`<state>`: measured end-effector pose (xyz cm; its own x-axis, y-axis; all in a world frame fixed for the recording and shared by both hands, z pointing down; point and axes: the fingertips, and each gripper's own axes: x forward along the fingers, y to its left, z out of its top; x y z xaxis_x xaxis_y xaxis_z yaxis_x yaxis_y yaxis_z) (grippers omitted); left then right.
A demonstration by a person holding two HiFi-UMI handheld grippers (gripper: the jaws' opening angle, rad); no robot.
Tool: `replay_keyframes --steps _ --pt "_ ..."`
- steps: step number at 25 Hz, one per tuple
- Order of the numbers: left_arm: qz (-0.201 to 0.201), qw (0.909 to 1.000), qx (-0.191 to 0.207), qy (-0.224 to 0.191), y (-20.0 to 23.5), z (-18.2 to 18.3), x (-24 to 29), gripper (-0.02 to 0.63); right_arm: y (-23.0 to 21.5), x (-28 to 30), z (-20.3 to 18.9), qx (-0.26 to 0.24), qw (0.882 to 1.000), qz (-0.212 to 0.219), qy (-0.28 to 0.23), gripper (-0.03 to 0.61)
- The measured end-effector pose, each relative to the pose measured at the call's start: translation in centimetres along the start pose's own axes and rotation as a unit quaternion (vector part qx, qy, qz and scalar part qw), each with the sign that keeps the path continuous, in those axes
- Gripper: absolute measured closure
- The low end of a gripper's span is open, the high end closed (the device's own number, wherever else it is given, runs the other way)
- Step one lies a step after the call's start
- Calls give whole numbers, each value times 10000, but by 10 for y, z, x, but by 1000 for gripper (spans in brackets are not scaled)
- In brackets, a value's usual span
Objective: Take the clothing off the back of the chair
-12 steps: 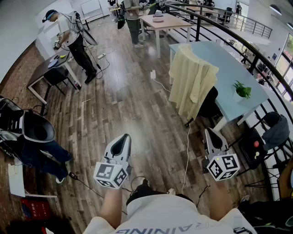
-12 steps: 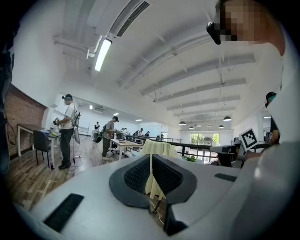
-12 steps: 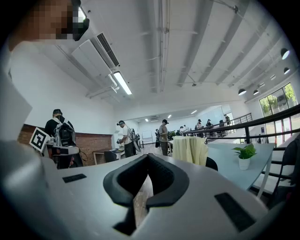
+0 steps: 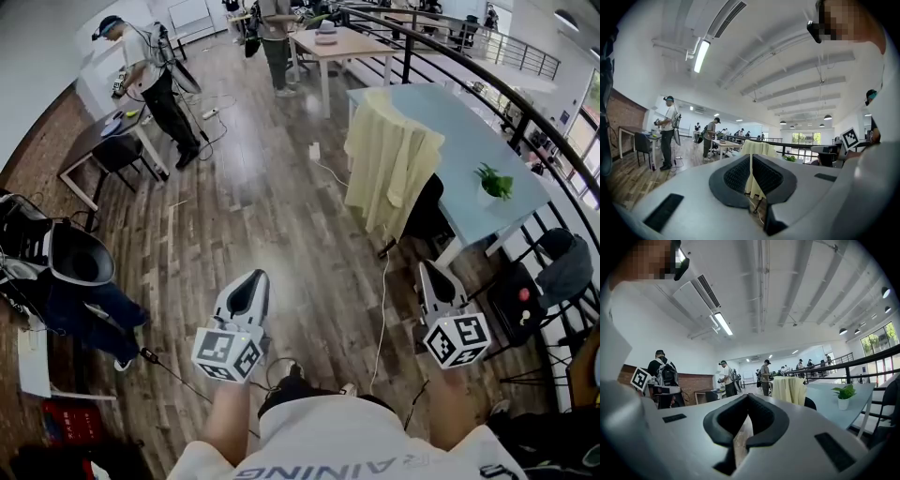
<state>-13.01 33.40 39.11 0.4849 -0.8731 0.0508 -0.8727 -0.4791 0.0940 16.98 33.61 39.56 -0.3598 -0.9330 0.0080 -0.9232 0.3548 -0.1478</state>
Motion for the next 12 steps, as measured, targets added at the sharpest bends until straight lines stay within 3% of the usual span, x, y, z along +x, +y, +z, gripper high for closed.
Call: replay_keyframes --steps 12 --pt "134 9999 -10 61 -19 -5 3 568 -33 -13 -4 439 9989 -41 -144 555"
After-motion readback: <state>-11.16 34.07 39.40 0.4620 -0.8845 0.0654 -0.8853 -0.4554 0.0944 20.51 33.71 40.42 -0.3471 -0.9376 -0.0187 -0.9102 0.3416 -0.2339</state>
